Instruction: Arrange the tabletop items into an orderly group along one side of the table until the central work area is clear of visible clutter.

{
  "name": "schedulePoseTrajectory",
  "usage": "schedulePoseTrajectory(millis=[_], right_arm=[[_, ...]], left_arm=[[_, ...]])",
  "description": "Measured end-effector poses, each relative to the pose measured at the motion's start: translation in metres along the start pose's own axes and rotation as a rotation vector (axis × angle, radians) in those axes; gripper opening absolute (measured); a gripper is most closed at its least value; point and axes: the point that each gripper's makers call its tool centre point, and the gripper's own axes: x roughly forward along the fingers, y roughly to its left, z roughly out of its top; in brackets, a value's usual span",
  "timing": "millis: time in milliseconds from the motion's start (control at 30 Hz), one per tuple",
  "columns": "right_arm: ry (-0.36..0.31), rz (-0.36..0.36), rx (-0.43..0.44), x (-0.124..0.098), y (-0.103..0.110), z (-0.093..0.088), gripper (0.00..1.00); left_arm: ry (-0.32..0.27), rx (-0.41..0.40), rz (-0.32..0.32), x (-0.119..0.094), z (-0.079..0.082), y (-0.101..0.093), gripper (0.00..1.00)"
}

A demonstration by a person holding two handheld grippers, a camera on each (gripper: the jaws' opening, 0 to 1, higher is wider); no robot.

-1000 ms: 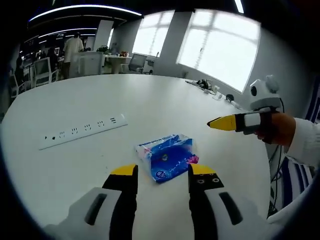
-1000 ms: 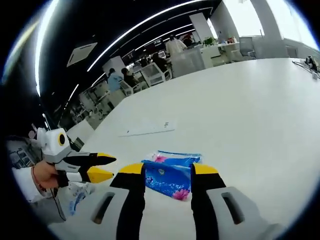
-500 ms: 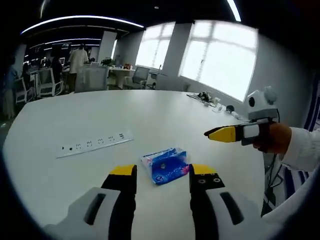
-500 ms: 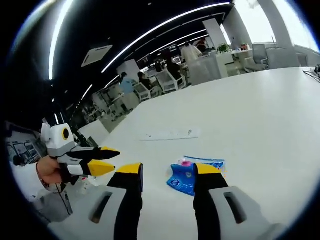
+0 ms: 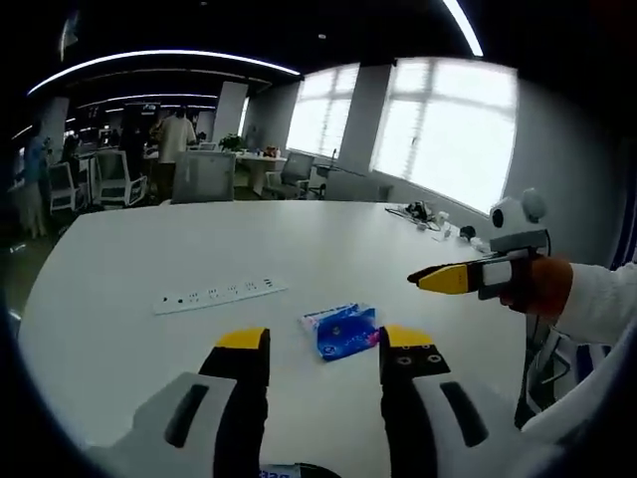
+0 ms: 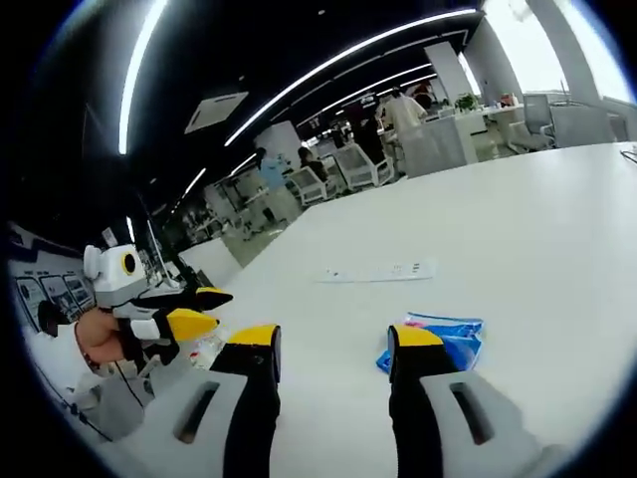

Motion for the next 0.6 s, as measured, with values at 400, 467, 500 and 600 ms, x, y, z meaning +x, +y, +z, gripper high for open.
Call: schedulePoseTrajectory(millis=[400, 467, 500, 600], right_arm=[[0.002, 0.048, -0.030, -0.009, 0.025, -0.005, 0.49], [0.010, 0.055, -0.034, -0.010, 0.028, -0.007, 0.49], [0.012, 0.061, -0.039, -0.011, 0.031, -0.009, 0.50], [0.020, 0.075, -0.041, -0.011, 0.037, -0.013, 0.52]], left_arm=[[-0.030, -0.024, 0.074, -0.053, -0.011, 0.010, 0.46], [-0.029, -0.026, 0.084, -0.060, -0.014, 0.011, 0.46], [-0.031, -0.028, 0.093, -0.066, -0.016, 0.012, 0.46], [-0.034, -0.039, 0.109, -0.078, -0.021, 0.014, 0.47]])
